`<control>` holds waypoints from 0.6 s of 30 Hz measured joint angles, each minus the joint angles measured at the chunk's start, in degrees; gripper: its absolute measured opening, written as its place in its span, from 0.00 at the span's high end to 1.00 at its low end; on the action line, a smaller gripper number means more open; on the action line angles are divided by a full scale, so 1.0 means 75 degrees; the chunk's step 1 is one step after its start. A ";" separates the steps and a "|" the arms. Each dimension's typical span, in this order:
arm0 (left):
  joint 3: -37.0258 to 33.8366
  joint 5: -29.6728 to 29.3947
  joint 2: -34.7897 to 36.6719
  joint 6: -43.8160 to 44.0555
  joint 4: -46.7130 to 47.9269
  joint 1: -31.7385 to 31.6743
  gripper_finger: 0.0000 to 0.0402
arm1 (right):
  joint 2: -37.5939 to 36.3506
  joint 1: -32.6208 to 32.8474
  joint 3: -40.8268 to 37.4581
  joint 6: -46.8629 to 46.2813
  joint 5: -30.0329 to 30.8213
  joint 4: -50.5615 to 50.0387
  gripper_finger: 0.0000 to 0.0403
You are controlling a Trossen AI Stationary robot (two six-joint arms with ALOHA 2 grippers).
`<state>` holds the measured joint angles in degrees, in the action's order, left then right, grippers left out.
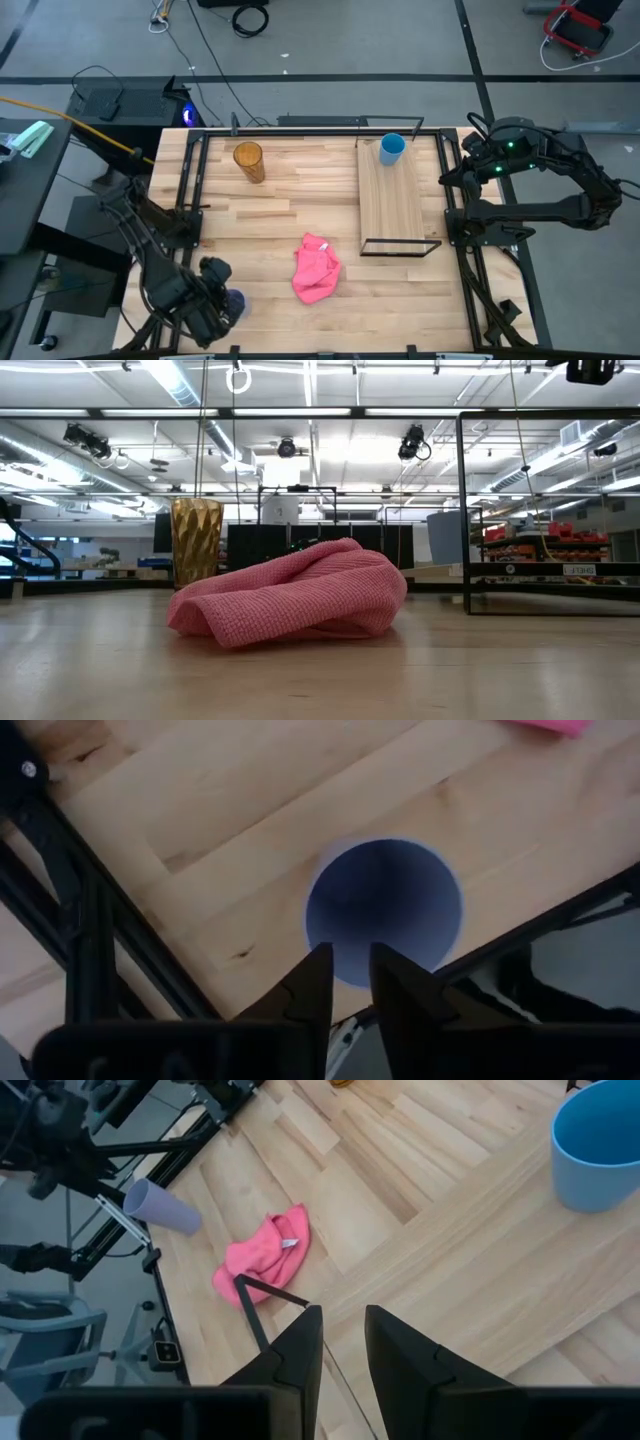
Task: Stack small to large cups/mugs on shelf
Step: Put the purple cup on the shelf
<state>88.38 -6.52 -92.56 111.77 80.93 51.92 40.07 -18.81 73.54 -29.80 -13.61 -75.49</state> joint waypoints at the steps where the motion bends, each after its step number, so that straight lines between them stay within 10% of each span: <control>1: -0.0002 0.0019 -0.0025 0.0063 0.0000 0.0003 0.80 | 0.0000 0.0000 0.0000 0.0000 0.0000 -0.0007 0.78; 18: -0.1446 0.0536 -0.0001 0.0892 -0.1320 0.0003 0.76 | 0.0000 0.0000 -0.0003 0.0000 0.0000 -0.0226 0.78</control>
<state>77.54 -2.50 -92.58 118.46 71.02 51.94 40.07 -18.81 73.52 -29.80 -13.61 -77.19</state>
